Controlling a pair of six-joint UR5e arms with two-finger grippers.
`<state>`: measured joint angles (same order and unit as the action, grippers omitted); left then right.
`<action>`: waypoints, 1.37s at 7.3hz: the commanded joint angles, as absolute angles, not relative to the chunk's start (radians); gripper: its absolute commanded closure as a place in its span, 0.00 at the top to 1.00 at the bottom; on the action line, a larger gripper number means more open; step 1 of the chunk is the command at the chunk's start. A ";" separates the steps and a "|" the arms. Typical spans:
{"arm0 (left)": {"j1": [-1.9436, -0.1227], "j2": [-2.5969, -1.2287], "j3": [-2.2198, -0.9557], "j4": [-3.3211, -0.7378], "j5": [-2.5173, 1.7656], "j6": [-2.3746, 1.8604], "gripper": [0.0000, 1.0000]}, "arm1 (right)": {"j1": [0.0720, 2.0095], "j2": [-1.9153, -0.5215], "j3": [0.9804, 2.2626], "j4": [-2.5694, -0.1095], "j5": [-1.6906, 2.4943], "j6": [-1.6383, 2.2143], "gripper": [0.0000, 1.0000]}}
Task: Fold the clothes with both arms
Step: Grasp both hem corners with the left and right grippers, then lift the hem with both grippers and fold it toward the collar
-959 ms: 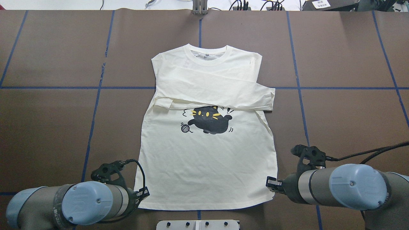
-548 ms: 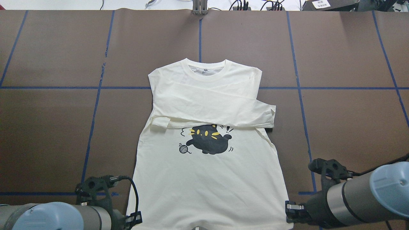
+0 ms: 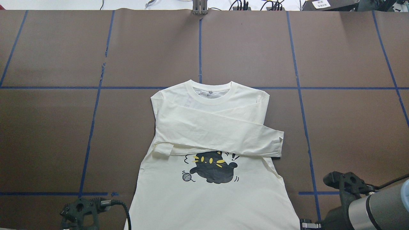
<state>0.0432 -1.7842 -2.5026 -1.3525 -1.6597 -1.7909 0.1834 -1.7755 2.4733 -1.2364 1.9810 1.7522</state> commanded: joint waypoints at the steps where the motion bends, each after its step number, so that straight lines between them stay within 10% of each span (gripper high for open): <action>1: -0.070 -1.813 -2.500 -1.350 -1.673 -1.710 0.00 | 0.353 -1.631 2.380 -1.236 1.991 1.647 0.00; 10: -0.704 -2.082 -1.955 -1.451 -1.850 -1.540 0.00 | 0.828 -1.228 1.839 -1.236 2.089 1.436 0.00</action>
<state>-0.6569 -2.0663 -2.0403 -1.3987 -1.8521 -1.5445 0.8029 -1.3026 1.9489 -1.2363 2.0866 1.4643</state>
